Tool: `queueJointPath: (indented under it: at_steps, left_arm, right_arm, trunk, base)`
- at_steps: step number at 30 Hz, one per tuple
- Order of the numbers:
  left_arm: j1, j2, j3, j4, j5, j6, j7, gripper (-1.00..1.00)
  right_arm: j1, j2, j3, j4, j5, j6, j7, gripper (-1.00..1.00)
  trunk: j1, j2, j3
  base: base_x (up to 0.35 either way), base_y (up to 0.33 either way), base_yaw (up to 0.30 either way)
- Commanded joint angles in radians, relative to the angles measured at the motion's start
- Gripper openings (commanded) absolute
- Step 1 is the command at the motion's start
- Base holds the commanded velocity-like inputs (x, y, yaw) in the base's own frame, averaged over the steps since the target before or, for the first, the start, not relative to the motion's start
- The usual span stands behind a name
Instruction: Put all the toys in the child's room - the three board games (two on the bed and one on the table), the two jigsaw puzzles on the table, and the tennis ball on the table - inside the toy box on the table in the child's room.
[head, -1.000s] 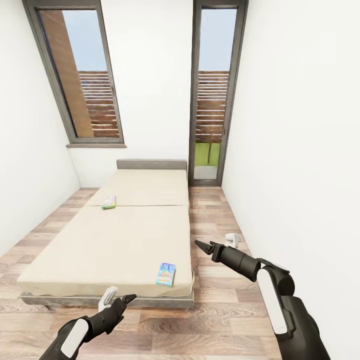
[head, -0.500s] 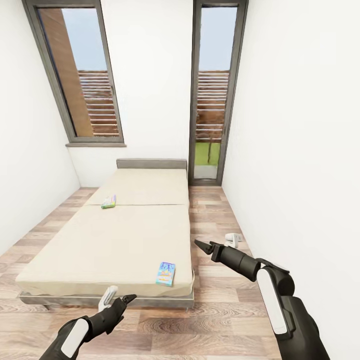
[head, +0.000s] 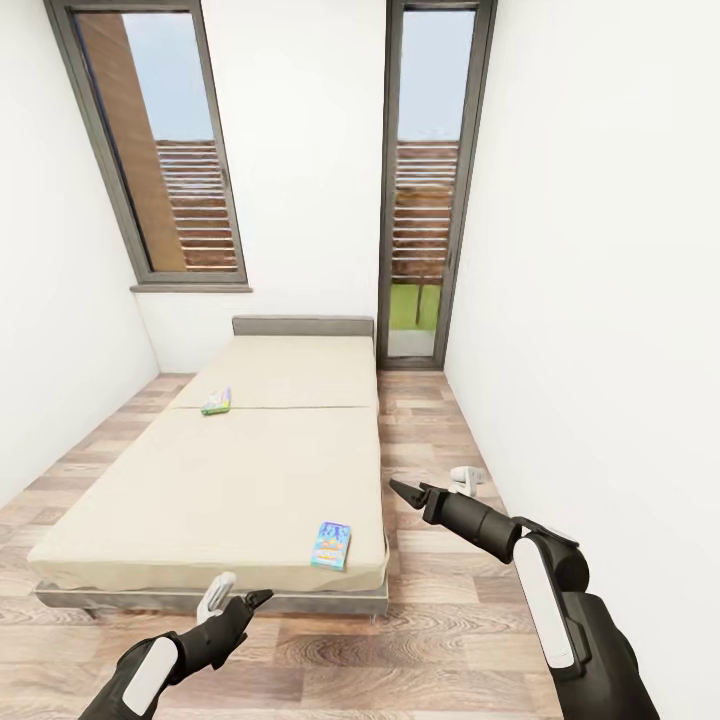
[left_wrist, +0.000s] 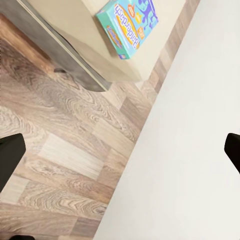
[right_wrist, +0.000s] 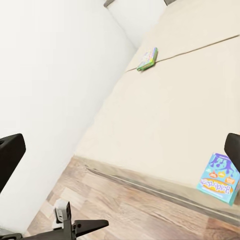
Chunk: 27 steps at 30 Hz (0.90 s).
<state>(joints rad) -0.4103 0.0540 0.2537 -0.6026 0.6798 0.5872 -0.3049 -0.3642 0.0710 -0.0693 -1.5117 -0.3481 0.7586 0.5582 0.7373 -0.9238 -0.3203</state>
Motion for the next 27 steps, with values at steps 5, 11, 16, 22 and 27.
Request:
queueJointPath:
  at_steps: [5,11,16,22,27]
  left_arm:
    - [-0.001,0.000,0.004,-0.001,0.003,0.008,-0.001,1.00]
    - [-0.001,-0.001,0.005,-0.001,0.003,0.006,-0.001,1.00]
    - [-0.001,-0.002,0.006,-0.001,0.003,0.003,-0.001,1.00]
    - [-0.001,-0.003,0.007,-0.001,0.006,0.008,-0.003,1.00]
    - [-0.001,0.000,0.011,-0.001,0.007,0.061,-0.011,1.00]
  right_arm:
    - [-0.001,0.001,-0.003,0.000,-0.003,0.007,0.003,1.00]
    - [-0.001,0.001,-0.003,0.000,-0.003,0.007,0.003,1.00]
    - [-0.001,0.001,-0.005,0.000,-0.003,0.007,0.004,1.00]
    - [-0.001,-0.001,-0.009,-0.003,-0.017,0.008,0.006,1.00]
    - [-0.001,-0.002,-0.009,-0.002,-0.053,0.007,0.004,1.00]
  trunk:
    - [0.019,-0.036,-0.017]
    - [0.042,-0.078,-0.036]
    - [0.062,-0.113,-0.051]
    - [0.085,-0.155,-0.070]
    - [0.104,-0.190,-0.086]
  base:
    - [0.000,0.000,0.000]
    - [0.000,0.000,0.000]
    - [0.000,0.000,0.000]
    - [0.000,0.000,0.000]
    - [0.000,0.000,0.000]
